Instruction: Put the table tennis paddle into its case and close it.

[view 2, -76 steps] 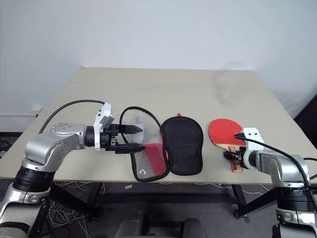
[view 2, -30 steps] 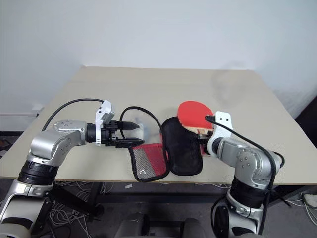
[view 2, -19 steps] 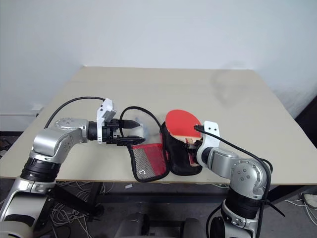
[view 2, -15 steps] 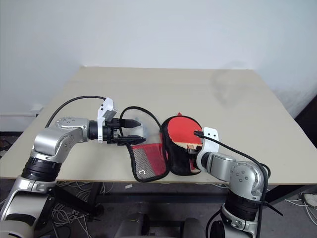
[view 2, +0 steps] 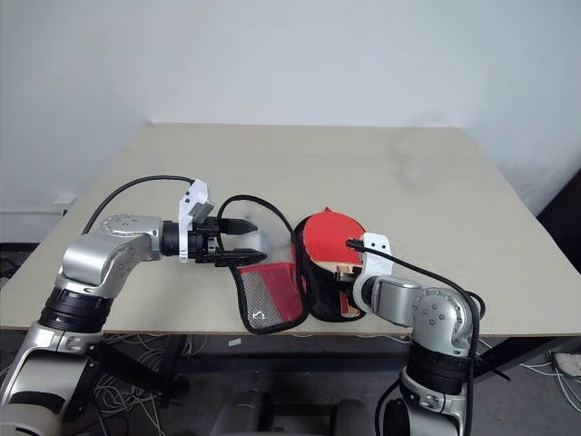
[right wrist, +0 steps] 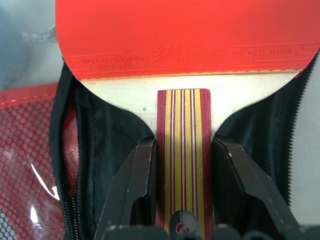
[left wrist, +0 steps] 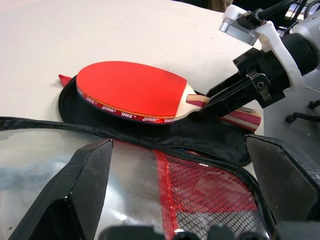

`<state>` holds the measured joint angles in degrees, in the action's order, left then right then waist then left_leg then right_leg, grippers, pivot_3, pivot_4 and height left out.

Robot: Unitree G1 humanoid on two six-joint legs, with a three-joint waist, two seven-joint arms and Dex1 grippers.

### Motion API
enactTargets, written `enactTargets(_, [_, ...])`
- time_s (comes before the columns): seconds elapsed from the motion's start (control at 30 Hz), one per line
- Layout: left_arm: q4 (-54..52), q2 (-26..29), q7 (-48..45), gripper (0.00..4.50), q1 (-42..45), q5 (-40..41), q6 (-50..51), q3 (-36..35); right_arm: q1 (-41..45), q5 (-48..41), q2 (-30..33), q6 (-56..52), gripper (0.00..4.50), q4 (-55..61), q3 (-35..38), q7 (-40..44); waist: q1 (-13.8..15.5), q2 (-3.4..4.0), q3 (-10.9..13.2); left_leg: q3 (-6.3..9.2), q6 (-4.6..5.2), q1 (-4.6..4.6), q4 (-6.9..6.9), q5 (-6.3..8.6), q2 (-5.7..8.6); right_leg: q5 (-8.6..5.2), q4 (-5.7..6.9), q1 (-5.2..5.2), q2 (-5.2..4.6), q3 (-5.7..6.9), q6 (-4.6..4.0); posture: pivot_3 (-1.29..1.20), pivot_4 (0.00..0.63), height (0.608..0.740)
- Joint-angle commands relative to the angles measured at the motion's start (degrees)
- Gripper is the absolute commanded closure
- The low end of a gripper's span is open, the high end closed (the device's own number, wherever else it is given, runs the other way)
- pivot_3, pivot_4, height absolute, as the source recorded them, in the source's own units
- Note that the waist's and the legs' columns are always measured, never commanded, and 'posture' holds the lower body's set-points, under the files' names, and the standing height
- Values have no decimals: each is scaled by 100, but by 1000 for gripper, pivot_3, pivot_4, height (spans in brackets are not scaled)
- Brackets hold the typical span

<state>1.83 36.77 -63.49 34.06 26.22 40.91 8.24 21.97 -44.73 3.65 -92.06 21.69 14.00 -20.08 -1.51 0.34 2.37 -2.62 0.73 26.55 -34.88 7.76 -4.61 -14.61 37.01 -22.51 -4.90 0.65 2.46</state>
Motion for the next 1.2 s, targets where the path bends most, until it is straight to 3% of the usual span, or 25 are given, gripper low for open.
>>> enactTargets(0.03, [-208, 64, -8, 0, 13, -3, -55, -93, 139, 100, 208, -44, 3308, 228, -355, 160, 2, 0, 0, 0, 0, 0, 0, 0, 0, 0, 0, 0, 0, 0, 0, 0, 0, 740])
enactTargets(0.5, [-298, 125, 15, 0, -76, -14, -32, -166, 91, 1148, -187, -43, 3308, -206, -51, 279, 19, -2, -1, -1, 0, 0, 1, 0, 0, -1, -1, 2, -2, 3, 1, 0, 0, 740])
enactTargets(0.83, [-308, 150, 24, 0, -82, -28, -46, -181, 235, 1387, -248, 7, 45, -9, -33, 884, 24, -3, -2, -1, -1, 0, 3, 1, 0, -1, -1, 2, -4, 6, 1, 0, 0, 740])
enactTargets(1.07, [-415, 403, 77, 0, -204, 176, 183, -559, 609, 978, 426, 1169, 45, 515, 428, 2103, 10, 5, 4, -3, -1, 3, 12, 1, 0, -2, -3, -7, -3, 5, 4, 0, 0, 740])
enactTargets(1.2, [-519, 668, 55, 0, -377, 386, 528, -845, 825, 1001, 641, 1551, 45, 255, 703, 2304, 3, 5, 4, -2, -2, 1, 20, 1, -1, -3, -3, -10, -1, 5, 4, 0, 0, 740])
